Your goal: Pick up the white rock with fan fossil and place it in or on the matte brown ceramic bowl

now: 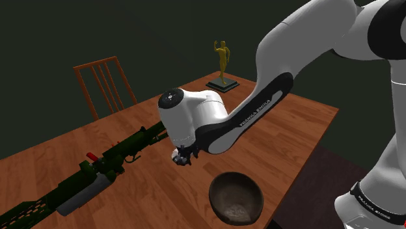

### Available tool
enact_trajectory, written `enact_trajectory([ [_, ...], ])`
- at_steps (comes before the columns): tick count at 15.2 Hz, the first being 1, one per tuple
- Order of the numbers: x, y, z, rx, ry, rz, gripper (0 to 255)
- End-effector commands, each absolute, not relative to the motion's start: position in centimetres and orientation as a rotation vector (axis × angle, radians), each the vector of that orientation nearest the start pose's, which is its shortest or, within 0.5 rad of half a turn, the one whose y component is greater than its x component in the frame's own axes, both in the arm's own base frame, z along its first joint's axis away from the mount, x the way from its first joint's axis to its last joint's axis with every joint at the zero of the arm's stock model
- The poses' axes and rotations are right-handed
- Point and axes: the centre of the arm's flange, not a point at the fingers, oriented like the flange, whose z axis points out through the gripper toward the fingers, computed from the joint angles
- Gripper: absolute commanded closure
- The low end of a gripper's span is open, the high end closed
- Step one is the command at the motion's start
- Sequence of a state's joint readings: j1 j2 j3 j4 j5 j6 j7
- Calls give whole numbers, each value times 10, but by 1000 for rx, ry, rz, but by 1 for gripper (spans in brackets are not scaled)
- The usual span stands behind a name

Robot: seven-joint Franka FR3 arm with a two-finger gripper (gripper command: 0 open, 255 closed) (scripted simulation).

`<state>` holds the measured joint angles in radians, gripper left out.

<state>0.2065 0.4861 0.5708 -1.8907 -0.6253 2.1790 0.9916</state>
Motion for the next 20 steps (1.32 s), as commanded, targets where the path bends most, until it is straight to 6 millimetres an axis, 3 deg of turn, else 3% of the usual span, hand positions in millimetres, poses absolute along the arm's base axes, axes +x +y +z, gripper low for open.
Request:
enact_trajectory([
  [1, 471, 406, 285, -3337, -223, -218, 255],
  [4, 471, 406, 301, -3337, -223, -218, 255],
  [5, 470, 407, 296, -3337, -222, -219, 255],
  [6, 470, 407, 296, -3337, -222, -219, 0],
  [9, 548, 370, 301, -3134, -621, 258, 0],
  [11, 603, 356, 287, -2936, -852, 547, 0],
  [12, 620, 354, 280, -2863, -920, 634, 0],
  [20, 604, 352, 244, -2863, -920, 634, 0],
])
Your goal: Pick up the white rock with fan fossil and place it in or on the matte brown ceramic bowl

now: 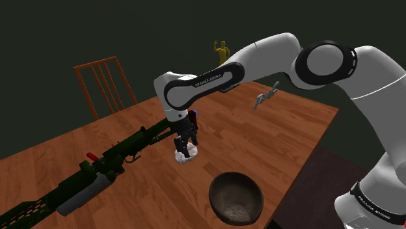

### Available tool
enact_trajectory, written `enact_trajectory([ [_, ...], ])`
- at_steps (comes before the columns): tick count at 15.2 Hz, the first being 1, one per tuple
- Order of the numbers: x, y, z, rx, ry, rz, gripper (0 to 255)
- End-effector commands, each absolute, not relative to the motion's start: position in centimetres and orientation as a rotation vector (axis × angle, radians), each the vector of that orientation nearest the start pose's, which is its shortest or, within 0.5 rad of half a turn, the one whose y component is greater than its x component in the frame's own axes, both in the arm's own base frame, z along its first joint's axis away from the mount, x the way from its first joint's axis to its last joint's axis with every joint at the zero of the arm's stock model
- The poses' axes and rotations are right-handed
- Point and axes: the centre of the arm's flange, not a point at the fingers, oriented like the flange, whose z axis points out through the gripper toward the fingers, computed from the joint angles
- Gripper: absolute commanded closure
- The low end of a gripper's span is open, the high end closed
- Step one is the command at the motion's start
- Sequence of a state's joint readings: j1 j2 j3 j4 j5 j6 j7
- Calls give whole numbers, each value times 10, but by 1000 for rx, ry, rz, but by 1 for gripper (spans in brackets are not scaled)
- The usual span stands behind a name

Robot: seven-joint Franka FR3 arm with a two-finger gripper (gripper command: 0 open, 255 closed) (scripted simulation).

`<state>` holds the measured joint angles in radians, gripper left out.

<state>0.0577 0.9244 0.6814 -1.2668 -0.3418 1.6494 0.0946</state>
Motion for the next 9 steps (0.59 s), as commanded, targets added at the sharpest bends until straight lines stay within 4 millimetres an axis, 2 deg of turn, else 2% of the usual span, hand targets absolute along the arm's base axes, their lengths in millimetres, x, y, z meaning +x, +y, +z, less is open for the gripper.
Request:
enact_trajectory([
  [1, 604, 352, 244, -2863, -920, 634, 0],
  [7, 604, 352, 244, -2863, -920, 634, 0],
  [8, 605, 352, 244, -2863, -920, 634, 255],
  [9, 604, 352, 244, -2863, -920, 634, 255],
])
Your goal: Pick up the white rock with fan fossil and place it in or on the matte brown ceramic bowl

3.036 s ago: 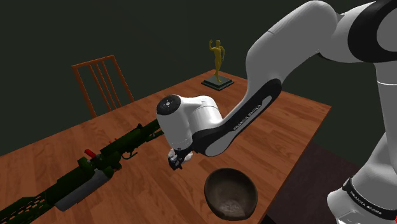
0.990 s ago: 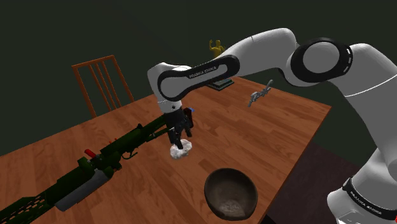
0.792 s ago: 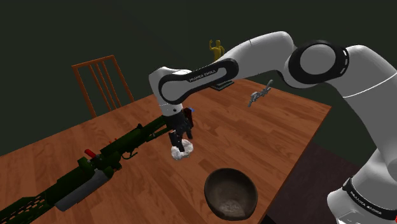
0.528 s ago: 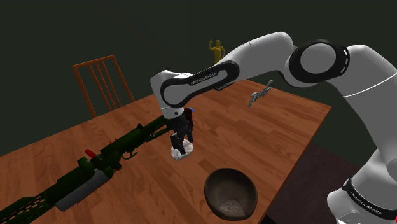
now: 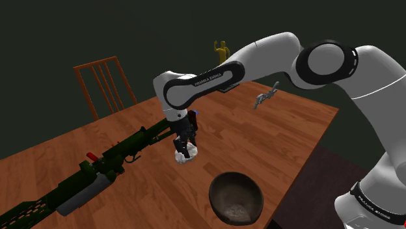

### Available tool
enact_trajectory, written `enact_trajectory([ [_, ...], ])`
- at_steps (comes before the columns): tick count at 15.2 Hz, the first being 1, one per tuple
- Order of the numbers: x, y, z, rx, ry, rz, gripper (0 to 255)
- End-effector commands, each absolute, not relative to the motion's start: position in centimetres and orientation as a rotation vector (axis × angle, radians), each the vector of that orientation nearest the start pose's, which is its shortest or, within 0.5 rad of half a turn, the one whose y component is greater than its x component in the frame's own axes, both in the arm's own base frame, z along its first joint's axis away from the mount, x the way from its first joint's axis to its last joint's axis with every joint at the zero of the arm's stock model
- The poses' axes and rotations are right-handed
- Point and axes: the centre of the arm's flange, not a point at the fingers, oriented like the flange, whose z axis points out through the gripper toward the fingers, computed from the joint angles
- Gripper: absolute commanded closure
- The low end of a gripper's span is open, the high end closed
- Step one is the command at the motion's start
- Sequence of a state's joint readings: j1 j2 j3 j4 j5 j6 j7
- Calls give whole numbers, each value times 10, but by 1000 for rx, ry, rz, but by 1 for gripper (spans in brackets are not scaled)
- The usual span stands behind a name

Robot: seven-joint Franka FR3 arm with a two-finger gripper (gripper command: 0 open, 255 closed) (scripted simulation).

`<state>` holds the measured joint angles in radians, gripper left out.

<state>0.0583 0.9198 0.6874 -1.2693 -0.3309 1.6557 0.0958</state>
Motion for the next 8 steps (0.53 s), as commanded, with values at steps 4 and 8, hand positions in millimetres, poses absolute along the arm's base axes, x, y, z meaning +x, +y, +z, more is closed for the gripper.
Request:
enact_trajectory([
  [4, 603, 355, 242, -2863, -921, 634, 255],
  [8, 604, 352, 244, -2863, -920, 634, 255],
])
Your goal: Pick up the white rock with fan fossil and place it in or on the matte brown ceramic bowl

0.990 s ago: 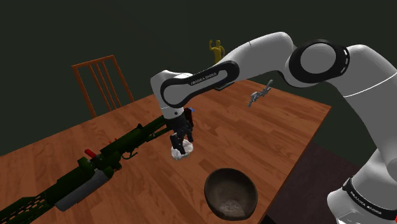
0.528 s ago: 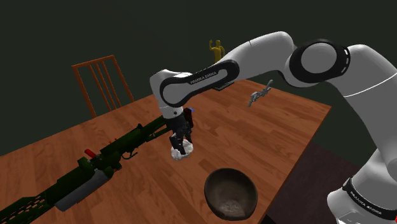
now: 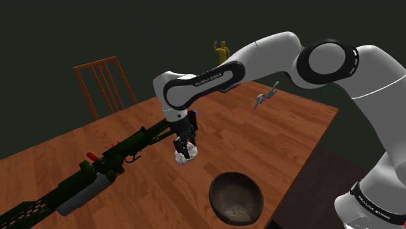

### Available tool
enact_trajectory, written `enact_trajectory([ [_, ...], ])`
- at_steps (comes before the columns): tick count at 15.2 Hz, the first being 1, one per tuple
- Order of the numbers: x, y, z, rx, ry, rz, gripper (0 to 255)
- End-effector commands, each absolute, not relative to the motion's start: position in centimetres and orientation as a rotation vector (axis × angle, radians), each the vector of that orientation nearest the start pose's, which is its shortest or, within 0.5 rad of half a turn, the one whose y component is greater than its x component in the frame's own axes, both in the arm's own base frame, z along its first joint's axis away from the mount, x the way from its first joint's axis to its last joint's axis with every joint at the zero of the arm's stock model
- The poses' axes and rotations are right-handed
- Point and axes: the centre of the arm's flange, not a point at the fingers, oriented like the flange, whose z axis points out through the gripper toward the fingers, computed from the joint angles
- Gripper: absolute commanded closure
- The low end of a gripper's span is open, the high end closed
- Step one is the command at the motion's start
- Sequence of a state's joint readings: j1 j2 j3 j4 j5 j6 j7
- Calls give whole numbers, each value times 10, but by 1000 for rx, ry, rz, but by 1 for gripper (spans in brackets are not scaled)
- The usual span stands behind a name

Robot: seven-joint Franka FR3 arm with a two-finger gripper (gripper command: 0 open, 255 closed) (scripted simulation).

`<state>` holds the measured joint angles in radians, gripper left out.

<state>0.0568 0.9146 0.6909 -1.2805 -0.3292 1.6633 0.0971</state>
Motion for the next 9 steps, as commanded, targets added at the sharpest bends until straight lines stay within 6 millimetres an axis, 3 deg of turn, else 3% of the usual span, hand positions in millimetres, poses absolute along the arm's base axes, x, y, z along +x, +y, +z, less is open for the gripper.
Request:
enact_trajectory([
  [1, 604, 352, 249, -2863, -920, 634, 255],
  [9, 604, 352, 291, -2863, -920, 634, 255],
])
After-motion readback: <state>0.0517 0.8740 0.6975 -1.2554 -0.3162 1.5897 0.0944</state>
